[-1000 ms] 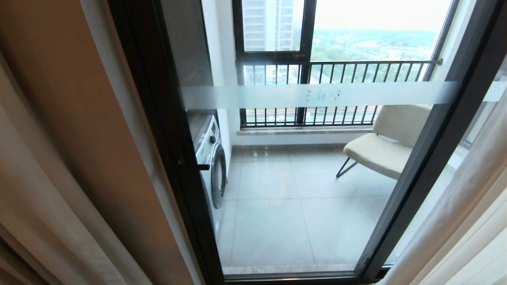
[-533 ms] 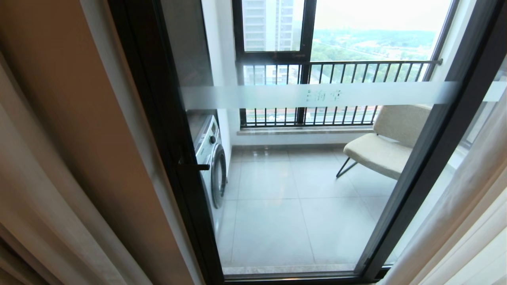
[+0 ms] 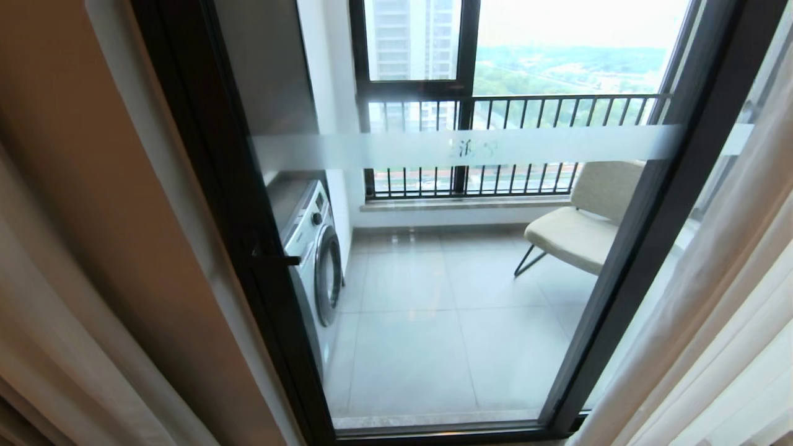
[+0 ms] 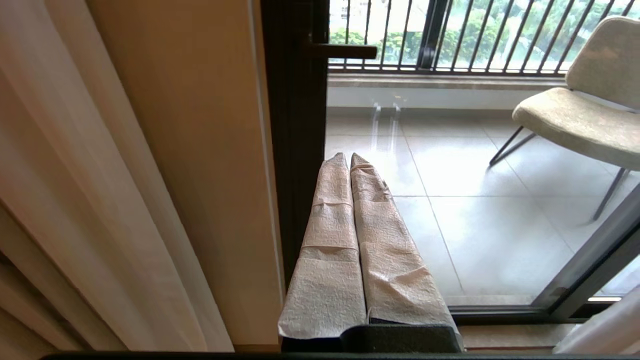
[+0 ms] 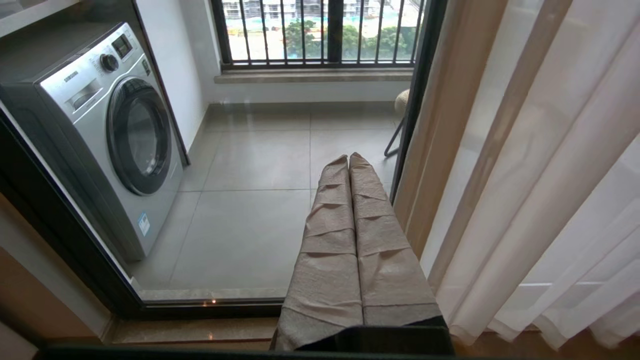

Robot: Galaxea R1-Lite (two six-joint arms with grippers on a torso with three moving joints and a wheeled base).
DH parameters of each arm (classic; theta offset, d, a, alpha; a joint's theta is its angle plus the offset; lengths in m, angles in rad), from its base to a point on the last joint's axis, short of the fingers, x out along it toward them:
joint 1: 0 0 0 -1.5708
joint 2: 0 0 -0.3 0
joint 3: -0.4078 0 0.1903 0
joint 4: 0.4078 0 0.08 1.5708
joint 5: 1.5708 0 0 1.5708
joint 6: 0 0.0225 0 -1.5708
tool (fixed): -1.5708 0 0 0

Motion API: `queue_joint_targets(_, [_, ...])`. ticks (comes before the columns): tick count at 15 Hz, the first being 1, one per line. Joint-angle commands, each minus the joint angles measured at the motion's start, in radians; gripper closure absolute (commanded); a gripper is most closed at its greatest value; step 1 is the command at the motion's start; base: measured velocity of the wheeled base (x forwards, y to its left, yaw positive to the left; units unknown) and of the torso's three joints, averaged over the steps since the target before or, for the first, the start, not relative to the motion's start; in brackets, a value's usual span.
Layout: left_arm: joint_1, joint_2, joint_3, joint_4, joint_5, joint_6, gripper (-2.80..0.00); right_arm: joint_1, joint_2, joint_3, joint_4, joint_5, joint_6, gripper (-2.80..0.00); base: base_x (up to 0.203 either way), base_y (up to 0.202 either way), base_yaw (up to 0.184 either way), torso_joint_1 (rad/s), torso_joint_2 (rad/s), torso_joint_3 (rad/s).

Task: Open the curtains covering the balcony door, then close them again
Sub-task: Pull the inner curtains open on both sides

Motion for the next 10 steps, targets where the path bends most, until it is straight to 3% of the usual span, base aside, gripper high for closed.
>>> queue_joint_targets(1, [-0.001,-0.002,0.000,-0.001,0.000,-0.001,0.00,0.000,0.001,0.000,0.000,0.000,0.000,0.00,0.000,-0.199,-0.002,-0.001,0.00,0.004])
queue_joint_targets(10, [-0.001,-0.002,0.000,-0.001,0.000,-0.001,0.00,0.000,0.000,0.000,0.000,0.000,0.000,0.00,0.000,-0.191,-0.001,0.004,0.00,0.003])
